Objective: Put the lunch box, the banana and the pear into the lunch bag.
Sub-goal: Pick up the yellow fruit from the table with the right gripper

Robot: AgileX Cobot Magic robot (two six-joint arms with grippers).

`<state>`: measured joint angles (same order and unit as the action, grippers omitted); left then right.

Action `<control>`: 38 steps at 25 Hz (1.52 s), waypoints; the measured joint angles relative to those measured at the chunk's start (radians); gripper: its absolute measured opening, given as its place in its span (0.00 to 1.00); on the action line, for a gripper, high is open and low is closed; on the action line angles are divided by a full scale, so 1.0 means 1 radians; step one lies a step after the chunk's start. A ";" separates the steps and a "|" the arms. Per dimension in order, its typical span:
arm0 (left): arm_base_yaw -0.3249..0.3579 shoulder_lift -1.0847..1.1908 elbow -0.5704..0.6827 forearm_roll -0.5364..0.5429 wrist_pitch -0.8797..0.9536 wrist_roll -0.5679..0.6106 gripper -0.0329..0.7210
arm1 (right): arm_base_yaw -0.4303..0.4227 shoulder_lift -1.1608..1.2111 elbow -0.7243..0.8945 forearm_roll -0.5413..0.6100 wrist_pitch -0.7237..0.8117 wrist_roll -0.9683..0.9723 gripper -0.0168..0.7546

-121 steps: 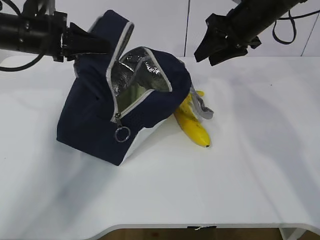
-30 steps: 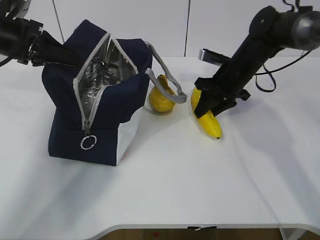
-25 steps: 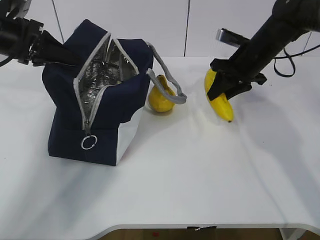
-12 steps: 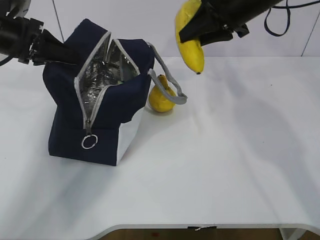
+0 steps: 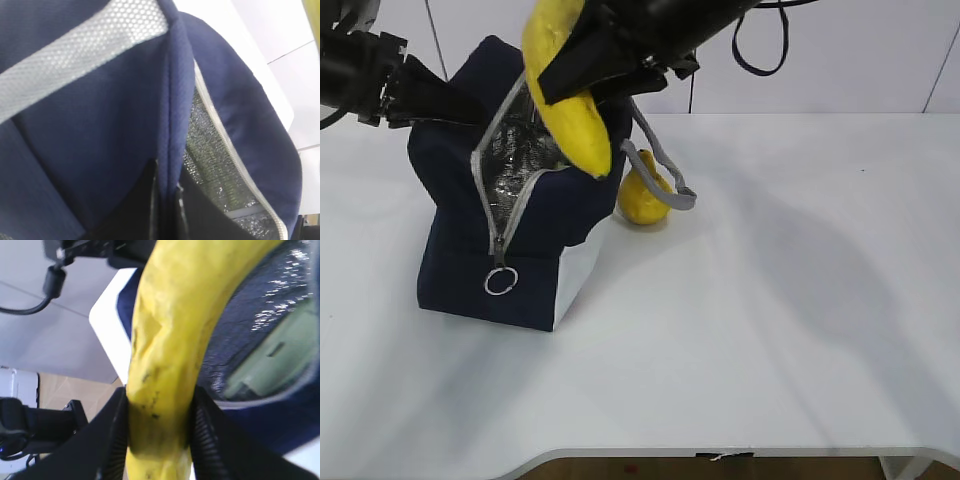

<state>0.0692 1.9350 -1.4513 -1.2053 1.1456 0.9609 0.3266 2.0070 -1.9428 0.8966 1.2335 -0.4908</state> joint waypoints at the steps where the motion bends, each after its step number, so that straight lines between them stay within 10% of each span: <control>1: 0.000 0.000 0.000 -0.005 0.000 0.000 0.04 | 0.011 0.000 0.000 0.000 0.000 -0.003 0.36; 38: 0.000 0.000 0.000 -0.034 0.005 0.014 0.04 | 0.050 0.105 0.000 0.225 -0.190 -0.204 0.36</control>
<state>0.0692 1.9350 -1.4513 -1.2390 1.1510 0.9753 0.3762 2.1118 -1.9428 1.1216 1.0430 -0.6946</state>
